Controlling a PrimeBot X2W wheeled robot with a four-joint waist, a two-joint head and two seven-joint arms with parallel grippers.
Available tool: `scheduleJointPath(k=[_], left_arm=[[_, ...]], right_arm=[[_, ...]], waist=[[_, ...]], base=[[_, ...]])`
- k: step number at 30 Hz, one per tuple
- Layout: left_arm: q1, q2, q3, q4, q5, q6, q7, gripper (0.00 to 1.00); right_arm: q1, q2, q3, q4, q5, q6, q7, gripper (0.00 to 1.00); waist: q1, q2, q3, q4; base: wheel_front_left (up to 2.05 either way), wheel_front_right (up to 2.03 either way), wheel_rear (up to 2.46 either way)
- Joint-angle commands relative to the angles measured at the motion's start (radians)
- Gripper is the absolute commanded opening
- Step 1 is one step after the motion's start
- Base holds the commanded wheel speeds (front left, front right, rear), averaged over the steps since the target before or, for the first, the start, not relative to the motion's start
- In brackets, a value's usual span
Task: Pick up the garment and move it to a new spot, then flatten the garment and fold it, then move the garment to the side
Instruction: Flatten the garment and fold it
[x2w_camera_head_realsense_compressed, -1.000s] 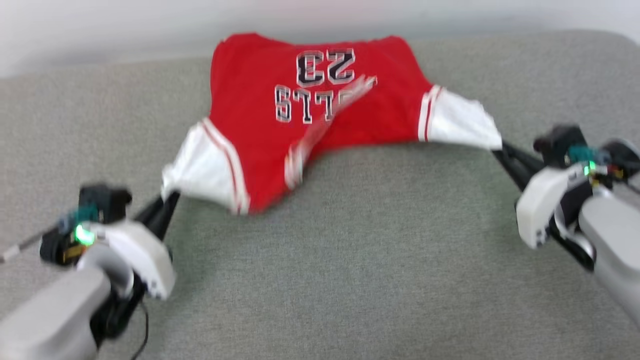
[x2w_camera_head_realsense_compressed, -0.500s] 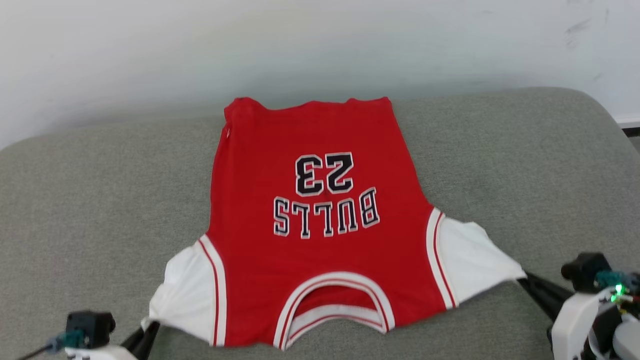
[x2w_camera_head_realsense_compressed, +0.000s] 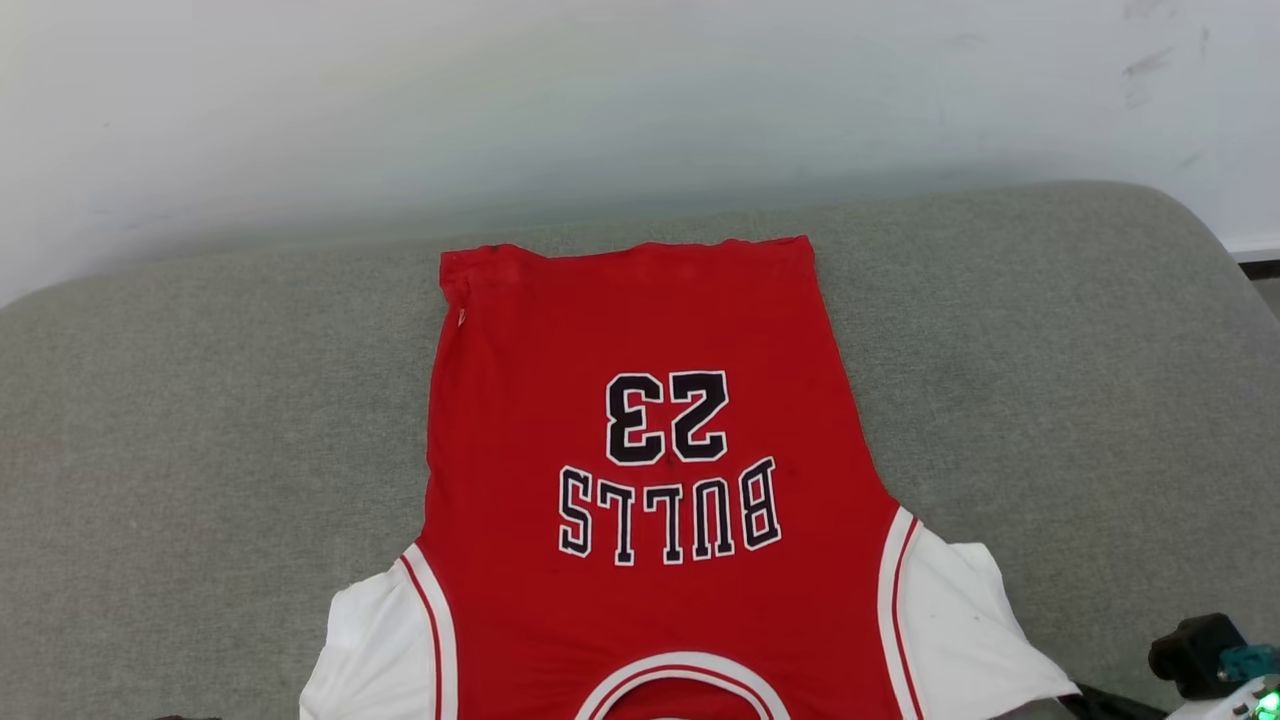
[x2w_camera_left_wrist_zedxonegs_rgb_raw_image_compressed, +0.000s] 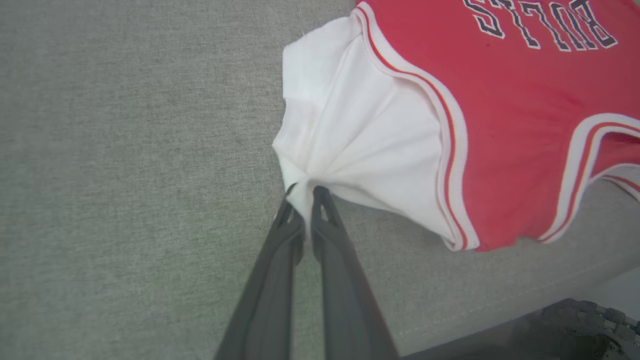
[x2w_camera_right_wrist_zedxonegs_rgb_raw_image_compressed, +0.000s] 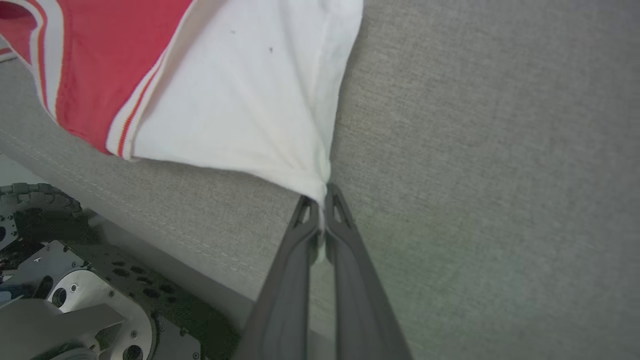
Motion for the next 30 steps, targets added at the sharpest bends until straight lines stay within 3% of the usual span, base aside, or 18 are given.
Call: scheduleJointPath(k=[1, 2, 12, 18, 22, 30], left_arm=[[0.009, -0.001, 0.007, -0.01, 0.016, 0.007, -0.005, 0.0], [0.004, -0.004, 0.011, -0.016, 0.025, 0.01, -0.005, 0.0], [-0.088, 0.012, 0.019, -0.116, 0.115, 0.062, 0.0, 0.0], [-0.12, 0.023, 0.045, -0.184, 0.15, 0.1, -0.002, 0.0], [-0.154, 0.018, 0.062, -0.223, 0.18, 0.112, -0.003, 0.0], [-0.248, -0.014, 0.068, -0.263, 0.255, 0.113, -0.004, 0.0]], right_arm=[[0.015, -0.013, -0.024, -0.012, -0.013, -0.001, 0.017, 0.2], [0.014, -0.015, -0.041, -0.024, -0.017, -0.001, 0.025, 1.0], [-0.126, -0.105, -0.356, -0.208, -0.055, -0.001, 0.086, 1.0], [-0.325, -0.081, -0.537, -0.301, -0.093, -0.001, 0.174, 1.0], [-0.519, -0.039, -0.559, -0.306, -0.112, -0.001, 0.293, 1.0], [-0.883, 0.051, -0.45, -0.171, -0.11, -0.001, 0.622, 1.0]], waist=[[0.0002, -0.0001, 0.009, 0.003], [0.0002, -0.0001, 0.014, 0.005], [0.0002, -0.0001, 0.102, 0.037], [0.0002, -0.0001, 0.2, 0.069], [0.0002, -0.0001, 0.281, 0.1], [0.0002, -0.0001, 0.434, 0.179]], base=[[0.0, 0.0, 0.0], [0.0, 0.0, 0.0], [0.0, 0.0, 0.0], [0.0, 0.0, 0.0], [0.0, 0.0, 0.0], [0.0, 0.0, 0.0]])
